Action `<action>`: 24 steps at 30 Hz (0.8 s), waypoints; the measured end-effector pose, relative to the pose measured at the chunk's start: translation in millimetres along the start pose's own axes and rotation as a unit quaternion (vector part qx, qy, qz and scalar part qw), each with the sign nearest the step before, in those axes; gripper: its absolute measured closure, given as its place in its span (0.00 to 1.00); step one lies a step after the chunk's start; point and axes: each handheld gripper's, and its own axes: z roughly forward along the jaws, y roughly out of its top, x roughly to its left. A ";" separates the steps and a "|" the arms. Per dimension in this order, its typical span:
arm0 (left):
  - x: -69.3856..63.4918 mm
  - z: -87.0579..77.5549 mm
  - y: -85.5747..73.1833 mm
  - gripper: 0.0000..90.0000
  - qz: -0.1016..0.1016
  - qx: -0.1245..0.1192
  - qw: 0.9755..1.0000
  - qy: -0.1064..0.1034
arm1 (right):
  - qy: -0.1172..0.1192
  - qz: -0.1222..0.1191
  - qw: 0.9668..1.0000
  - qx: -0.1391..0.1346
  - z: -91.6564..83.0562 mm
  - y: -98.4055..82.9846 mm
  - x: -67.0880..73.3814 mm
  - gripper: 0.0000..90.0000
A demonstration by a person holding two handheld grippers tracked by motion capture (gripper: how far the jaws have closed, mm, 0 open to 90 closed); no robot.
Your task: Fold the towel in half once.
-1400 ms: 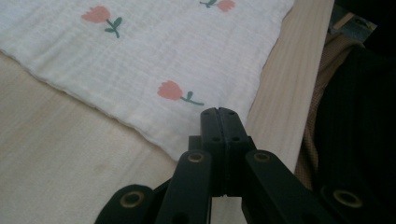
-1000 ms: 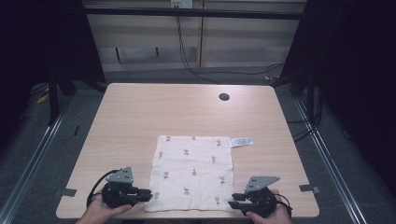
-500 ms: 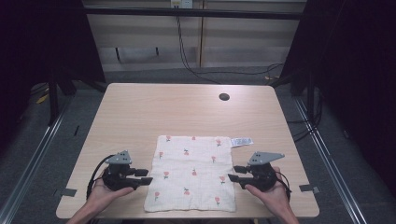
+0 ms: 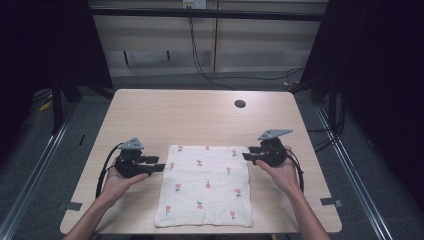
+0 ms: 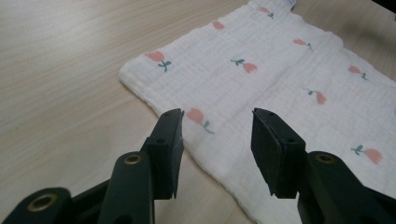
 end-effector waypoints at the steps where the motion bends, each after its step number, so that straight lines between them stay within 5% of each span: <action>1: 2.2 2.3 2.4 0.60 -0.002 0.002 1.000 0.002 | -0.002 0.005 1.000 0.001 3.3 1.9 -3.2 0.67; 3: 4.3 4.4 4.8 0.60 -0.004 0.002 1.000 0.003 | -0.001 0.008 1.000 0.004 13.0 6.0 -11.7 0.67; 4: 8.5 7.7 8.3 0.60 -0.002 -0.011 1.000 0.023 | 0.002 0.011 1.000 0.001 18.7 7.1 -15.0 0.67; 11: 27.4 17.6 15.6 0.61 -0.020 -0.001 1.000 0.023 | -0.007 0.036 0.999 0.017 53.8 3.0 -28.0 0.66; 16: 32.7 21.5 19.7 0.60 -0.021 -0.008 0.999 0.026 | -0.025 0.029 0.999 0.036 56.2 -4.2 -32.9 0.64; 24: 44.2 37.7 15.9 0.60 -0.031 0.004 0.999 0.031 | -0.017 0.013 0.999 0.035 56.4 -8.5 -31.2 0.68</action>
